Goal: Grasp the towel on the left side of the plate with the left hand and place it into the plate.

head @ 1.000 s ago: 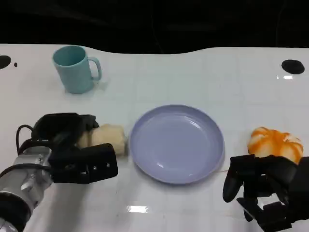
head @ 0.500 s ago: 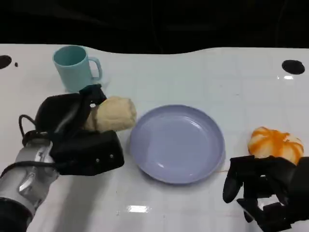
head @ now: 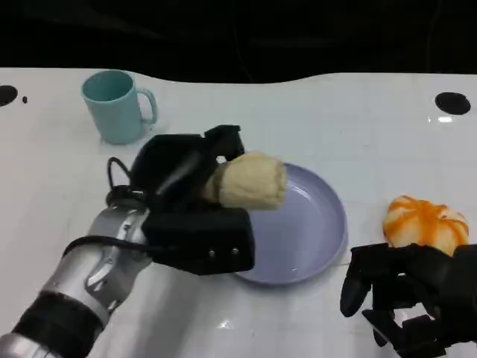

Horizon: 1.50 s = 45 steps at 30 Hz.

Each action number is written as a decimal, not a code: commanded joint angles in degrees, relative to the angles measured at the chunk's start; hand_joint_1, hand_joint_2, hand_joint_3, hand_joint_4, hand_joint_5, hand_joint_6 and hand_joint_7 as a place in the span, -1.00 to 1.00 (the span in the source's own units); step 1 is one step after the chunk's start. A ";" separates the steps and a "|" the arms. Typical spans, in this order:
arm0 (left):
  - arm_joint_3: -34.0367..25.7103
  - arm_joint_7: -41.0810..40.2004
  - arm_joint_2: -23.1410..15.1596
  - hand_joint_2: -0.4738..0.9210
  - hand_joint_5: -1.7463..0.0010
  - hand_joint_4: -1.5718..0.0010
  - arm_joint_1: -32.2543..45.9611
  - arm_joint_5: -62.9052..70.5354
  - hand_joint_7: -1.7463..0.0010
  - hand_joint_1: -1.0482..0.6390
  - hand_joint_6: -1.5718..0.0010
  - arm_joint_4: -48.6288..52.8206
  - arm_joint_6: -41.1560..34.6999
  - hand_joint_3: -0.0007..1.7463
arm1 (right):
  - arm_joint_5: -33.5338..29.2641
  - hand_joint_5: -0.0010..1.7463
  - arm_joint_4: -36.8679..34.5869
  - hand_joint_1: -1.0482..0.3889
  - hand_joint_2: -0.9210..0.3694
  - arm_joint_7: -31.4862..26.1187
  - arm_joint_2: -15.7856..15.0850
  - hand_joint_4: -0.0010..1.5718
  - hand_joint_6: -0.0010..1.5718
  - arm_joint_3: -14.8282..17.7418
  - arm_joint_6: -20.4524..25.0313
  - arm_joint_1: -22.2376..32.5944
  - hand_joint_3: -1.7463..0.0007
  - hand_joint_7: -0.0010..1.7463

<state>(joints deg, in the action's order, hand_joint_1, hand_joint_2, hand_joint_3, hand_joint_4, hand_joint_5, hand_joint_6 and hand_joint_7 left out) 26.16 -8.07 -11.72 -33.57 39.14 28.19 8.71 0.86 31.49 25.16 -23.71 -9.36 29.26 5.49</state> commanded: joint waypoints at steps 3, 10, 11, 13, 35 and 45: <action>2.89 2.77 2.45 0.41 -1.00 -0.10 -1.86 2.45 -1.00 -0.01 0.23 0.09 -1.91 -0.02 | -0.07 0.93 0.26 0.51 -0.50 -0.41 -0.10 -0.12 -0.13 0.33 -0.40 -0.12 -0.21 0.63; 3.75 7.71 3.87 0.81 -0.86 0.16 -2.12 2.04 0.14 -0.03 -0.01 -0.18 -3.47 -0.61 | 0.00 0.92 0.46 0.52 -0.49 -0.32 -0.14 -0.12 -0.12 0.32 -0.66 0.03 -0.22 0.62; 3.67 8.31 3.91 0.90 -0.76 0.18 -2.09 2.00 0.38 -0.04 -0.08 -0.38 -3.73 -0.75 | -0.03 0.92 0.54 0.52 -0.50 -0.34 -0.14 -0.12 -0.12 0.30 -0.56 0.03 -0.22 0.62; 3.78 9.68 3.50 0.98 -0.48 0.23 -1.99 2.14 0.68 -0.09 -0.05 -1.02 -3.68 -0.85 | -0.03 0.92 0.52 0.52 -0.50 -0.32 -0.15 -0.12 -0.12 0.26 -0.57 0.03 -0.21 0.62; 0.63 18.72 -3.59 1.00 0.60 0.64 3.73 0.30 0.98 -0.43 0.60 -13.66 -5.08 -0.93 | -0.11 0.92 0.87 0.52 -0.50 -0.39 -0.12 -0.11 -0.12 0.19 -0.19 0.12 -0.21 0.63; -9.70 26.30 -7.86 1.00 0.34 0.25 14.55 -14.01 0.87 -0.19 0.29 -28.83 -6.78 -0.76 | 0.03 0.93 0.53 0.52 -0.50 -0.10 -0.37 -0.11 -0.12 0.56 -0.49 -0.25 -0.21 0.63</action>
<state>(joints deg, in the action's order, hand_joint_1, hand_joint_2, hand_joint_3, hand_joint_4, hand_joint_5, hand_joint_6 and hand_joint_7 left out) 19.14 16.12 -18.36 -21.70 28.49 3.10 3.23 0.73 32.24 25.11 -23.61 -9.59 29.34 5.30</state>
